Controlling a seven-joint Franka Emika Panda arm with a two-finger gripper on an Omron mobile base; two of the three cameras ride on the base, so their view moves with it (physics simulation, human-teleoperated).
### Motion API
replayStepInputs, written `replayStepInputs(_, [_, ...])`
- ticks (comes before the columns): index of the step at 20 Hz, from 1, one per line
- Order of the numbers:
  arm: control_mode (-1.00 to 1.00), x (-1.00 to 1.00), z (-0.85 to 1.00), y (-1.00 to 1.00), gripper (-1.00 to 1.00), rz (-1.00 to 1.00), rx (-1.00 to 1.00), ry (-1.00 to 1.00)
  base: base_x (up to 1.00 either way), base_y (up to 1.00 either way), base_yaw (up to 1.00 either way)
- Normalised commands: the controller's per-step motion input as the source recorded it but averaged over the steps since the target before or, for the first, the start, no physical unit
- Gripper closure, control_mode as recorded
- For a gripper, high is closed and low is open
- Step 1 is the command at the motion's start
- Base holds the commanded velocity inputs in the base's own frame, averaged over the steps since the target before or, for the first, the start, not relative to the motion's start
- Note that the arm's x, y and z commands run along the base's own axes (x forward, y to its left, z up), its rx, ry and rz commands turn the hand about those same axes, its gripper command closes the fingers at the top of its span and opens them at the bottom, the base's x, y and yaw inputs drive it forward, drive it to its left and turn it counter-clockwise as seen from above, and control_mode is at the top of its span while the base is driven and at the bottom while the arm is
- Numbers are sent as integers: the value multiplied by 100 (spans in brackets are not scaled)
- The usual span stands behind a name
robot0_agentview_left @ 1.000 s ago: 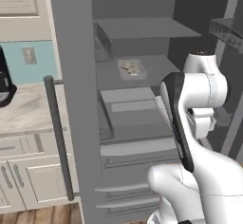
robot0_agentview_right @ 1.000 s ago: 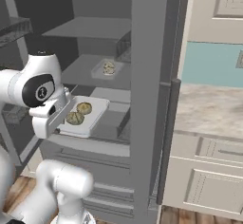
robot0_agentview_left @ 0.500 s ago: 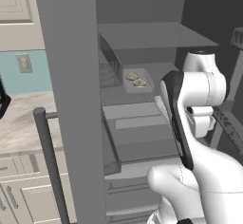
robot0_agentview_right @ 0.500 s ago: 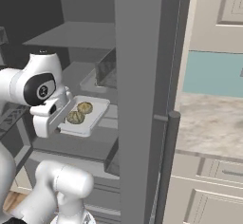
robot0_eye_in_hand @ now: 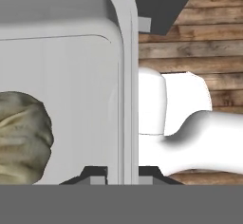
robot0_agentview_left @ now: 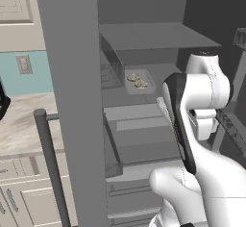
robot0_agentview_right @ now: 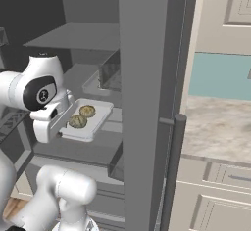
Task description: Place two dumplings into each of the tupperware containers and then place the containers in the fridge.
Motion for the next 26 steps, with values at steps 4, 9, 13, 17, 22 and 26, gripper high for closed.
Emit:
replayStepInputs(4, [-100,0,0,0,100,0,0,0,0,0,0])
replayStepInputs(9, [-100,-3,12,0,100,0,0,-6,0,0,0])
replayStepInputs(13, [-100,-18,30,0,100,1,0,-23,0,0,0])
replayStepInputs(17, [-100,0,46,8,100,1,0,-18,0,0,0])
replayStepInputs(22, [-100,-13,45,0,100,0,0,-29,0,0,0])
replayStepInputs(26, [-100,0,33,0,100,0,0,-33,0,0,0])
